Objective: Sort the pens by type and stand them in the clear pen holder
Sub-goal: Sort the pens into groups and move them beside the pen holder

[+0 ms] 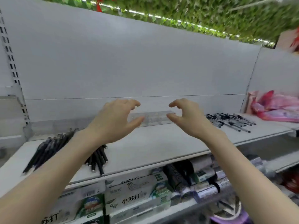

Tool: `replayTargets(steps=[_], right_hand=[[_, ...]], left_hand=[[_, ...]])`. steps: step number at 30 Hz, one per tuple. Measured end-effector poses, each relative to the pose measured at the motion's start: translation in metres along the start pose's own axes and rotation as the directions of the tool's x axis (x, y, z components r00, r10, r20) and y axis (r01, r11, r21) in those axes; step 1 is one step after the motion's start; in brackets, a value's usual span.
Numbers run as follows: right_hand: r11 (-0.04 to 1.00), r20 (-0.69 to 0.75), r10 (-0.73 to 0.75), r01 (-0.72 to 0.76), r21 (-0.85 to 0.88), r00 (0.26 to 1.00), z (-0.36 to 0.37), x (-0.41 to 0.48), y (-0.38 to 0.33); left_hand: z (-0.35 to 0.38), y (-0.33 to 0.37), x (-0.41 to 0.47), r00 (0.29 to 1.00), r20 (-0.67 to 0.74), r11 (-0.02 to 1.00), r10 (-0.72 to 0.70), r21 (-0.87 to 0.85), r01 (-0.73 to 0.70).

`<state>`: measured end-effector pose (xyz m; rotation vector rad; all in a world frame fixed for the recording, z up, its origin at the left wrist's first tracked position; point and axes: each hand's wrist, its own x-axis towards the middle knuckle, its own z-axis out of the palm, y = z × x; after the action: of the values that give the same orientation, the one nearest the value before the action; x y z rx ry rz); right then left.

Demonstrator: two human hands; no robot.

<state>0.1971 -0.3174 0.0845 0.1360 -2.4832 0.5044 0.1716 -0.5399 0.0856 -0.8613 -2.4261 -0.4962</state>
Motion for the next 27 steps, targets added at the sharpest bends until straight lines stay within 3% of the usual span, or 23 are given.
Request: replayTargets(steps=[6,14,22,27], right_hand=[[0.999,0.046,0.021,-0.019,-0.028,0.999,-0.051,-0.046,0.104],[0.993,0.060,0.083,-0.077,-0.093,0.995,-0.099,-0.047,0.212],[0.990,0.055,0.100,-0.094,-0.108,0.994,-0.101,0.001,0.323],[0.987,0.147,0.125,-0.108,-0.119,0.981,-0.086,0.048,0.387]], left_hand=[[0.070,0.097,0.009,1.000,0.008,0.994,-0.028,-0.110,0.028],[0.131,0.182,0.086,0.998,0.057,0.993,0.025,-0.116,-0.018],[0.216,0.220,0.179,0.995,0.095,0.981,0.038,-0.191,-0.019],[0.274,0.226,0.240,0.986,0.164,0.982,-0.042,-0.177,0.072]])
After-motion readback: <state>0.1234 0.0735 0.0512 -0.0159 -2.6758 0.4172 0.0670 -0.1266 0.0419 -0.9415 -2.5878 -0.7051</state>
